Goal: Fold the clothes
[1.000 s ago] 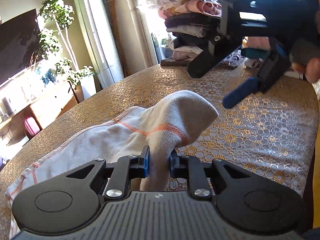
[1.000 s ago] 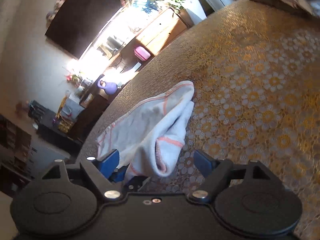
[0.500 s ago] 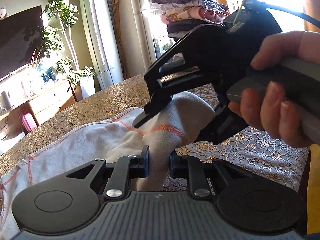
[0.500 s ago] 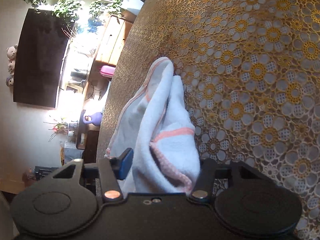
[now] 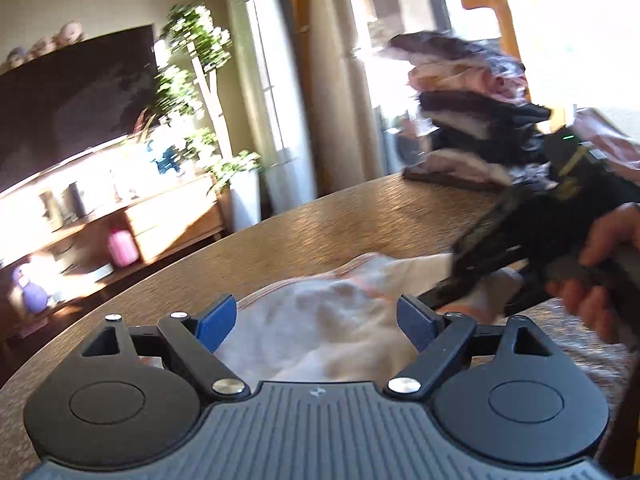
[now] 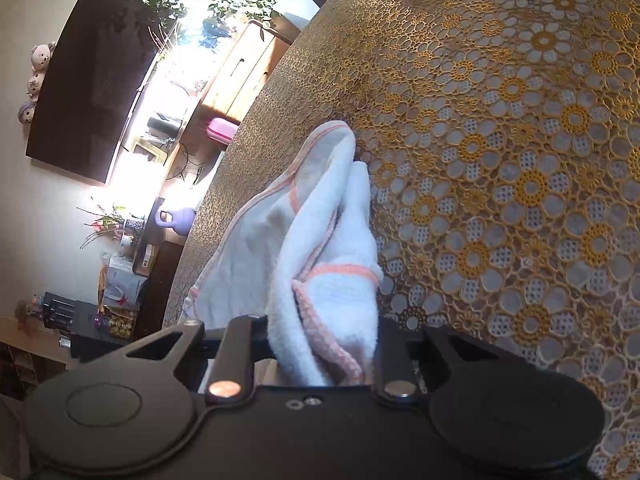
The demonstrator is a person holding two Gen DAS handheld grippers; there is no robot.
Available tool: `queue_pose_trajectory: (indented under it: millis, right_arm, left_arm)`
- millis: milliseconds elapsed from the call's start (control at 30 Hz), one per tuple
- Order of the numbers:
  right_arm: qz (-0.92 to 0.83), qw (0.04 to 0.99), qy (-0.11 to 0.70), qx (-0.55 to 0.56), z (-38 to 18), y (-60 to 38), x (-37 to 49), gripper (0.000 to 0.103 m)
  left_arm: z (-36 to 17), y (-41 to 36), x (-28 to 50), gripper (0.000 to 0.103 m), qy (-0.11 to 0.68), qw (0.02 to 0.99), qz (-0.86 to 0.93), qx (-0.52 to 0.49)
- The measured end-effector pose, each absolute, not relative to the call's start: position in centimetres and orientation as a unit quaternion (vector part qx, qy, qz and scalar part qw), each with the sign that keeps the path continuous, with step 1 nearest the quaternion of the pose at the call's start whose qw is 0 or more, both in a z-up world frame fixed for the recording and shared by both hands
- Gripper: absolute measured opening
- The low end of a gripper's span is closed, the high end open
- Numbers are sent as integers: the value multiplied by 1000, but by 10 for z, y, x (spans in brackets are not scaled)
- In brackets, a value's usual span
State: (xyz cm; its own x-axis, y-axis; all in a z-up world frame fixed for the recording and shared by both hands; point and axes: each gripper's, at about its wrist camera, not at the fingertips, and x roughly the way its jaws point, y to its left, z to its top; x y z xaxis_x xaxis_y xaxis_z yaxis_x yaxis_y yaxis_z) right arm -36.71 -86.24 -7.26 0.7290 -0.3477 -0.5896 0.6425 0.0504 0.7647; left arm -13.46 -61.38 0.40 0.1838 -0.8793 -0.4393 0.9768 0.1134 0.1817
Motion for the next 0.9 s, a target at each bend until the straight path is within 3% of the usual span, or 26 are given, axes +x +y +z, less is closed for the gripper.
queue_pose_trajectory:
  millis: [33,100,133,433,633,900]
  right_arm:
    - [-347,718,127,590,-71,-862,-366,103]
    - [-342,723,136,585,-68,-863,-363,103]
    - [-338,725,138,584,-67,-864,-363,103]
    - [-305,733,166,585,-68,-873,-369,103]
    - [-334,732,168,570,-69,-867,-362,103]
    - [-357,790,160,473,-16,-841,-334,103]
  left_arm:
    - [0,-620,-125,77,134,739,-620,227]
    - [-9,-631,-109,36,184,722,-622,242]
    - [-14,-633,-104,30,205,703,-636,243]
    - [-34,-641,-70,30,277,604,-699,264]
    - [-48,-636,-64,29,292,599,-706,240]
    - [-53,-624,-64,29,276,605,-712,227]
